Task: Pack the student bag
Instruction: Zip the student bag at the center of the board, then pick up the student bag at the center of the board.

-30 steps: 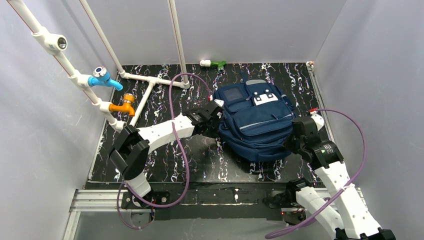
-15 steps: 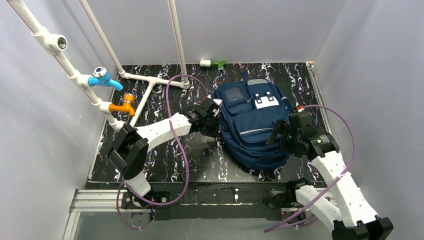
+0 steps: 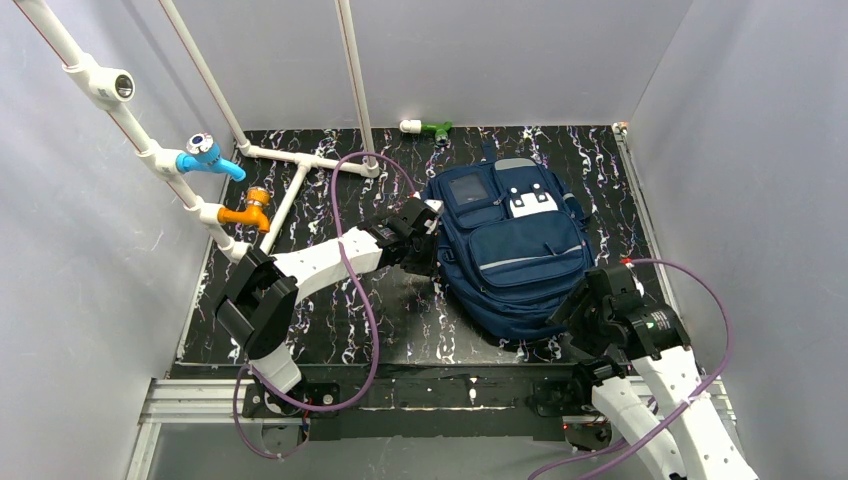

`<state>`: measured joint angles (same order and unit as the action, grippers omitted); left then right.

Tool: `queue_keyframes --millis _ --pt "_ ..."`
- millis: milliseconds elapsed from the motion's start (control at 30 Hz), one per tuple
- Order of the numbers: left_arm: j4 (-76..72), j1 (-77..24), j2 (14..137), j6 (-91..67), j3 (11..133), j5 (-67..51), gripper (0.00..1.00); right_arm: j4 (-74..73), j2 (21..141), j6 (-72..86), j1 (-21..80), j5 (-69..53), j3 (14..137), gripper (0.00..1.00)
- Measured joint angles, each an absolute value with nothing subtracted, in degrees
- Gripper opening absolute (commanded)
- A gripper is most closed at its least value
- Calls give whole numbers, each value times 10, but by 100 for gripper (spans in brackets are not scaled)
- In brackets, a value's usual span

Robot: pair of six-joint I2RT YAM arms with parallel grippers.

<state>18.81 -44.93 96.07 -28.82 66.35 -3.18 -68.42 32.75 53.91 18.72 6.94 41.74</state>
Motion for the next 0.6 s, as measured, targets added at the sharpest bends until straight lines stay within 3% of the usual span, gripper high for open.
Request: queue_keyframes --millis 67,300,467,533,600 --pt "188 -449 961 -290 663 -34 0 -685 327 555 187 74 405 60" --pt "188 -448 961 -292 663 -39 0 -658 330 598 187 71 354 64" --pt "188 -448 961 -295 664 -41 0 -561 334 632 187 43 253 62" --pt "188 -449 961 -296 664 -44 0 -529 326 650 187 40 203 53" --pt "189 -450 961 -297 664 -46 0 -500 304 665 187 42 189 33"
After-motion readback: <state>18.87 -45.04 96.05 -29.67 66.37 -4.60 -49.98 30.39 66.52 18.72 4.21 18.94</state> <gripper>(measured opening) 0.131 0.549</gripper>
